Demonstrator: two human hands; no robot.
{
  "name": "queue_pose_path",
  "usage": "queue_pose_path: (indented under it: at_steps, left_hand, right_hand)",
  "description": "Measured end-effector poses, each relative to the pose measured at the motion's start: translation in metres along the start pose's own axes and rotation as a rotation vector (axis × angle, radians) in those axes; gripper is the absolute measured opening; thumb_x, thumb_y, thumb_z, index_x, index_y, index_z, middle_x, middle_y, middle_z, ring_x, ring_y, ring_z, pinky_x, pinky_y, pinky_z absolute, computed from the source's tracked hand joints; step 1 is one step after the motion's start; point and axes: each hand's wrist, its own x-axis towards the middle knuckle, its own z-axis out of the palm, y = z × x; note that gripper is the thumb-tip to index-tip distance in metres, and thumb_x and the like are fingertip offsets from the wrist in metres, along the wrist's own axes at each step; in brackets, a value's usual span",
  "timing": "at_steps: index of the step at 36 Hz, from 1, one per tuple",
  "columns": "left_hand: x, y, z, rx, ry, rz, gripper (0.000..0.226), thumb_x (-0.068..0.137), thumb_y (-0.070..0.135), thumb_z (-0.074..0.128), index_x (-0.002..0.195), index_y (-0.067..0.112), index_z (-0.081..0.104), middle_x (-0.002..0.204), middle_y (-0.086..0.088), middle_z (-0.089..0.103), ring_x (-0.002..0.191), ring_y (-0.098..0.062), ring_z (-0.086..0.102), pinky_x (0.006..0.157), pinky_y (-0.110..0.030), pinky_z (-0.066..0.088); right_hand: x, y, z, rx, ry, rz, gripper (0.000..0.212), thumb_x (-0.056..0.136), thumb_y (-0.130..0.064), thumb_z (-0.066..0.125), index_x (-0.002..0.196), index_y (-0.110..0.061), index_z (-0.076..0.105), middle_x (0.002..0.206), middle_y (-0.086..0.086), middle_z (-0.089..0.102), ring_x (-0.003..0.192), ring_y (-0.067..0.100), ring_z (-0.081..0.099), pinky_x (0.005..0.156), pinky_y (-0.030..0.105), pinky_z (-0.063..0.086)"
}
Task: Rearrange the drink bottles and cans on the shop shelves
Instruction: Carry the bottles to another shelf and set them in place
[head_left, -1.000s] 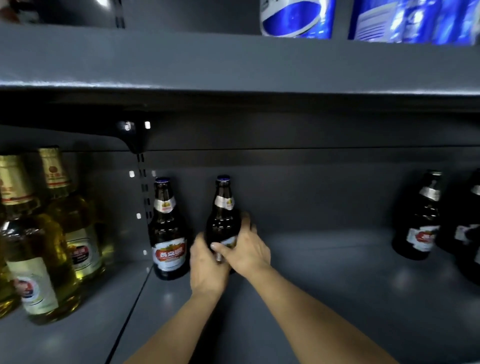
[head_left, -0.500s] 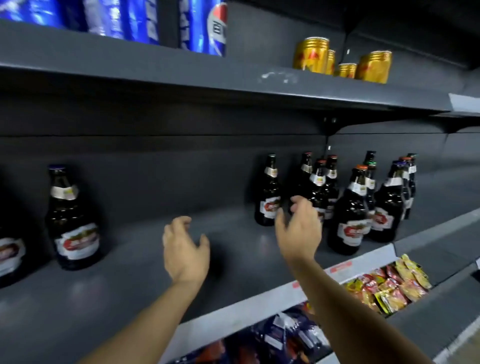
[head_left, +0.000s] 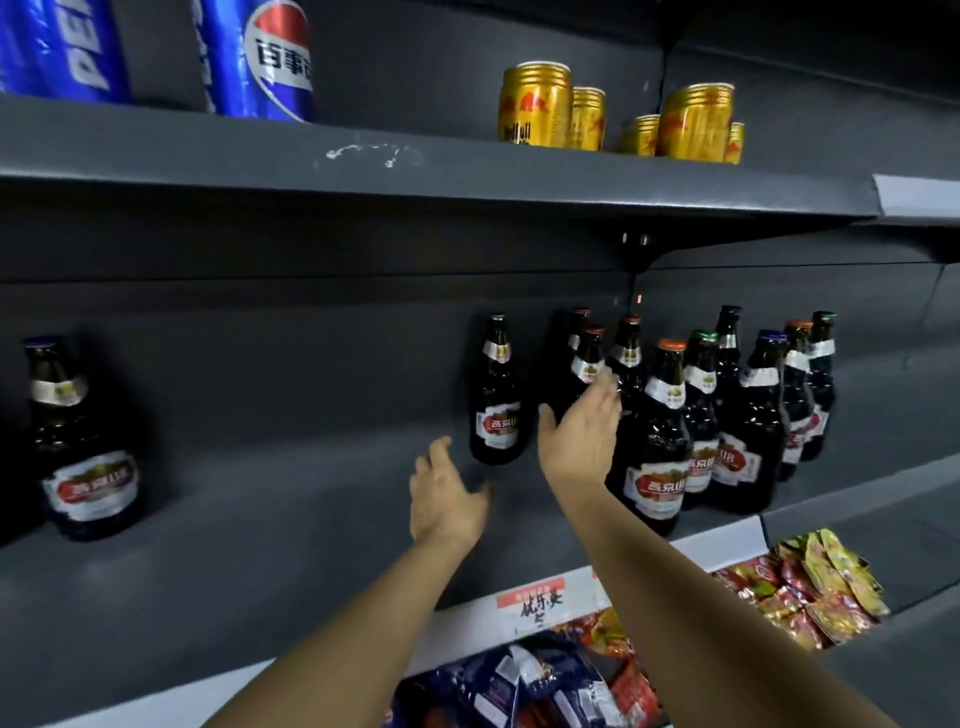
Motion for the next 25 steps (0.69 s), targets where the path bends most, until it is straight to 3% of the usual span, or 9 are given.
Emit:
queue_pose_path:
  at_steps: [7,11,16,18,21,25]
  left_hand:
    - [0.044,-0.005,0.013,-0.072,-0.065,-0.012,0.086,0.081,0.028,0.073,0.148,0.021,0.020,0.147,-0.006,0.030,0.132,-0.026,0.037,0.101,-0.037,0.039]
    - [0.075,0.000,0.023,-0.128,-0.079,-0.037,0.091,0.079,0.030,0.076,0.149,0.019,0.018,0.146,-0.008,0.030,0.130,-0.027,0.040,0.103,-0.037,0.039]
    - [0.110,0.015,0.045,-0.182,-0.108,-0.080,0.092,0.072,0.037,0.081,0.143,0.015,0.027,0.137,-0.012,0.038,0.124,-0.031,0.045,0.102,-0.043,0.042]
    - [0.120,0.019,0.054,-0.185,-0.128,-0.091,0.099,0.068,0.043,0.082,0.145,0.016,0.025,0.138,-0.013,0.037,0.127,-0.033,0.042,0.102,-0.044,0.041]
    - [0.130,0.023,0.066,-0.116,-0.157,-0.118,0.106,0.066,0.049,0.081,0.146,0.014,0.020,0.141,-0.015,0.036,0.130,-0.035,0.039,0.098,-0.046,0.042]
    - [0.141,0.020,0.070,-0.090,-0.140,-0.161,0.088,0.069,0.044,0.080,0.136,0.013,0.031,0.131,-0.014,0.046,0.118,-0.033,0.051,0.087,-0.043,0.049]
  right_hand:
    - [0.017,0.008,0.022,-0.053,-0.071,0.248,0.094,0.089,-0.032,0.065,0.152,-0.011,-0.001,0.160,0.013,0.003,0.146,0.035,0.008,0.115,0.046,0.021]
    - [0.024,0.010,0.032,-0.035,-0.010,0.319,0.096,0.087,-0.030,0.067,0.152,-0.022,-0.003,0.161,0.009,0.003,0.145,0.034,0.013,0.113,0.050,0.027]
    - [0.028,0.012,0.039,-0.119,0.057,0.370,0.104,0.083,-0.028,0.071,0.152,-0.013,-0.007,0.157,0.010,0.014,0.140,0.032,0.021,0.107,0.046,0.031]
    - [0.029,0.011,0.041,-0.168,0.043,0.346,0.104,0.081,-0.031,0.073,0.151,-0.011,-0.002,0.153,0.011,0.018,0.134,0.033,0.026,0.105,0.043,0.032]
    - [0.033,0.009,0.046,-0.205,-0.004,0.285,0.092,0.075,-0.039,0.077,0.145,-0.019,0.022,0.144,0.006,0.026,0.128,0.032,0.032,0.103,0.040,0.036]
    - [0.030,0.004,0.051,-0.119,-0.048,0.291,0.081,0.071,-0.043,0.079,0.135,-0.024,0.033,0.143,0.001,0.027,0.130,0.028,0.033,0.094,0.040,0.044]
